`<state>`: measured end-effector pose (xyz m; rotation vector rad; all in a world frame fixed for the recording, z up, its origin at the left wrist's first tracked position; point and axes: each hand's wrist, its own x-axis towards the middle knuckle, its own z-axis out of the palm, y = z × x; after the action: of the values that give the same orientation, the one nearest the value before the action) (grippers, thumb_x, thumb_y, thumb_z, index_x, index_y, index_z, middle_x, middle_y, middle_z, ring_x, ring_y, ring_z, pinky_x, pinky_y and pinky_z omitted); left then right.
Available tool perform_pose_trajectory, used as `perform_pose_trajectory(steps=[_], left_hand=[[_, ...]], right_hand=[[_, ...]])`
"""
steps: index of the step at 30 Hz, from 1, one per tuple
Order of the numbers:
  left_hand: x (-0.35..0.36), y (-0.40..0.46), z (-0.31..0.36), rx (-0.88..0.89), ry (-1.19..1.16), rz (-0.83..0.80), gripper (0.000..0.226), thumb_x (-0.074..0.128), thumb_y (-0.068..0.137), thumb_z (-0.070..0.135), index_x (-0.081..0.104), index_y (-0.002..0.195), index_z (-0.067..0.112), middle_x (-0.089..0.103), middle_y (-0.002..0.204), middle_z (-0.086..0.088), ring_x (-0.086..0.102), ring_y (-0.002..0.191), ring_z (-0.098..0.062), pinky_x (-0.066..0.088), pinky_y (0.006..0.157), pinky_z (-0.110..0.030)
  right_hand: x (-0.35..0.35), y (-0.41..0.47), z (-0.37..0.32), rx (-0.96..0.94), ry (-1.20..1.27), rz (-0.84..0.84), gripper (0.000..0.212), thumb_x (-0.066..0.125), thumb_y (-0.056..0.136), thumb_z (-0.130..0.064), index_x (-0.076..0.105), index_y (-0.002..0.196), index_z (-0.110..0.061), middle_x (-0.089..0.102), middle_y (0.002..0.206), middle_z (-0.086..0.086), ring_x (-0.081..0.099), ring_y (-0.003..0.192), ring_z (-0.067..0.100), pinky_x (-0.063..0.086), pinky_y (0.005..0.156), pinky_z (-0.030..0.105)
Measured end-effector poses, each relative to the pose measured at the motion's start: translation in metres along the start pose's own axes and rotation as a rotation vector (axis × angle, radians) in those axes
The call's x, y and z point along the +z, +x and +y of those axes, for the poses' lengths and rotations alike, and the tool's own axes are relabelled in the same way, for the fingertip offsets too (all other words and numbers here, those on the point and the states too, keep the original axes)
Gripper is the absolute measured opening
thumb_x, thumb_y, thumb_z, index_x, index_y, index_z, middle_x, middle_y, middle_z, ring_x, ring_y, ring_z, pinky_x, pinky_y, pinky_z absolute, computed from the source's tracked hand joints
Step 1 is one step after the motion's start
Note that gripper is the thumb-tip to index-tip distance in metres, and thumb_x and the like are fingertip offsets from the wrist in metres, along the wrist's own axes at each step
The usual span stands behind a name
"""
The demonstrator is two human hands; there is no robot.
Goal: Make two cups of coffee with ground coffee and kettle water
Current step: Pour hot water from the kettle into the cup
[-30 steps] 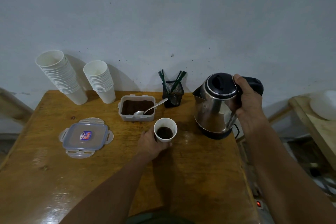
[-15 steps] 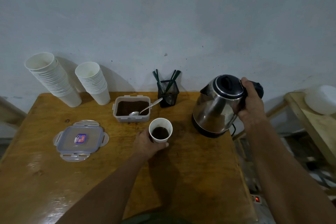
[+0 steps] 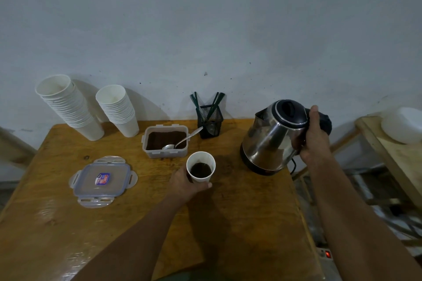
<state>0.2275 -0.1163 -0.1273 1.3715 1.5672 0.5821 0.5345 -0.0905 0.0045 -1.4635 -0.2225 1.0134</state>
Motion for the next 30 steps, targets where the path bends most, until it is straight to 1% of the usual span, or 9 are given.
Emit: perform_pose_trajectory(steps=[5, 7, 9, 13, 16, 19, 22, 27, 30], left_hand=[[-0.001, -0.002, 0.004, 0.02, -0.047, 0.027, 0.089, 0.092, 0.056, 0.025, 0.048, 0.133, 0.02, 0.058, 0.131, 0.0, 0.052, 0.124, -0.02, 0.047, 0.101, -0.043], [-0.003, -0.005, 0.007, 0.021, -0.069, 0.019, 0.09, 0.092, 0.056, 0.022, 0.047, 0.134, 0.02, 0.057, 0.131, 0.0, 0.051, 0.124, -0.019, 0.047, 0.099, -0.039], [-0.004, -0.008, 0.01, 0.017, -0.082, 0.012, 0.091, 0.092, 0.056, 0.018, 0.045, 0.135, 0.018, 0.055, 0.132, 0.0, 0.049, 0.124, -0.019, 0.046, 0.096, -0.034], [-0.01, -0.014, 0.012, 0.021, -0.081, 0.016, 0.092, 0.092, 0.056, 0.02, 0.045, 0.135, 0.019, 0.054, 0.132, 0.001, 0.049, 0.12, -0.017, 0.045, 0.09, -0.029], [-0.013, -0.016, 0.014, 0.03, -0.077, 0.03, 0.096, 0.093, 0.054, 0.027, 0.045, 0.136, 0.02, 0.053, 0.133, 0.003, 0.049, 0.121, -0.017, 0.044, 0.09, -0.028], [-0.018, -0.019, 0.017, 0.065, -0.097, 0.028, 0.099, 0.093, 0.055, 0.03, 0.043, 0.139, 0.021, 0.051, 0.135, 0.003, 0.048, 0.124, -0.016, 0.045, 0.089, -0.025], [-0.024, -0.021, 0.02, 0.112, -0.093, 0.026, 0.102, 0.09, 0.056, 0.039, 0.039, 0.143, 0.024, 0.05, 0.137, 0.006, 0.049, 0.121, -0.012, 0.047, 0.08, -0.016], [-0.027, -0.018, 0.026, 0.145, -0.065, 0.023, 0.097, 0.088, 0.061, 0.04, 0.039, 0.144, 0.03, 0.045, 0.143, 0.008, 0.043, 0.129, -0.015, 0.048, 0.098, -0.034], [-0.027, -0.013, 0.024, 0.153, -0.028, -0.021, 0.086, 0.084, 0.068, 0.038, 0.041, 0.143, 0.036, 0.043, 0.146, 0.009, 0.044, 0.131, -0.017, 0.048, 0.101, -0.039]], right_hand=[[0.003, -0.011, 0.017, -0.031, -0.136, 0.096, 0.047, 0.045, 0.088, -0.073, 0.058, 0.085, -0.028, 0.063, 0.091, -0.005, 0.059, 0.099, 0.016, 0.045, 0.099, 0.038], [0.005, -0.018, 0.042, -0.012, -0.127, 0.199, 0.052, 0.037, 0.094, -0.068, 0.062, 0.095, -0.022, 0.066, 0.097, -0.001, 0.059, 0.103, 0.021, 0.046, 0.098, 0.04], [0.01, -0.024, 0.068, 0.096, -0.075, 0.338, 0.061, 0.034, 0.096, -0.063, 0.059, 0.121, -0.013, 0.065, 0.114, 0.008, 0.058, 0.109, 0.027, 0.046, 0.098, 0.043], [0.028, -0.043, 0.091, 0.284, -0.055, 0.448, 0.055, 0.037, 0.1, -0.046, 0.052, 0.132, -0.003, 0.059, 0.107, 0.01, 0.058, 0.1, 0.027, 0.048, 0.088, 0.04], [0.049, -0.058, 0.1, 0.292, -0.012, 0.336, 0.046, 0.04, 0.102, -0.029, 0.044, 0.14, -0.003, 0.059, 0.117, 0.01, 0.057, 0.095, 0.025, 0.045, 0.08, 0.037], [0.076, -0.068, 0.102, 0.307, -0.144, -0.025, 0.04, 0.043, 0.099, -0.014, 0.048, 0.136, 0.002, 0.058, 0.129, 0.022, 0.063, 0.096, 0.03, 0.048, 0.092, 0.046], [0.108, -0.065, 0.096, 0.13, -0.323, -0.216, 0.014, 0.052, 0.096, -0.009, 0.065, 0.103, -0.01, 0.061, 0.088, 0.01, 0.05, 0.067, 0.013, 0.048, 0.067, 0.03], [0.159, -0.035, 0.082, -0.188, -0.682, -0.367, 0.019, 0.058, 0.094, -0.014, 0.062, 0.082, -0.028, 0.068, 0.099, 0.004, 0.065, 0.096, 0.021, 0.058, 0.088, 0.04], [0.184, -0.014, 0.073, -0.37, -0.872, -0.434, 0.013, 0.059, 0.093, -0.01, 0.068, 0.089, -0.02, 0.069, 0.104, 0.003, 0.062, 0.095, 0.017, 0.053, 0.086, 0.028]])
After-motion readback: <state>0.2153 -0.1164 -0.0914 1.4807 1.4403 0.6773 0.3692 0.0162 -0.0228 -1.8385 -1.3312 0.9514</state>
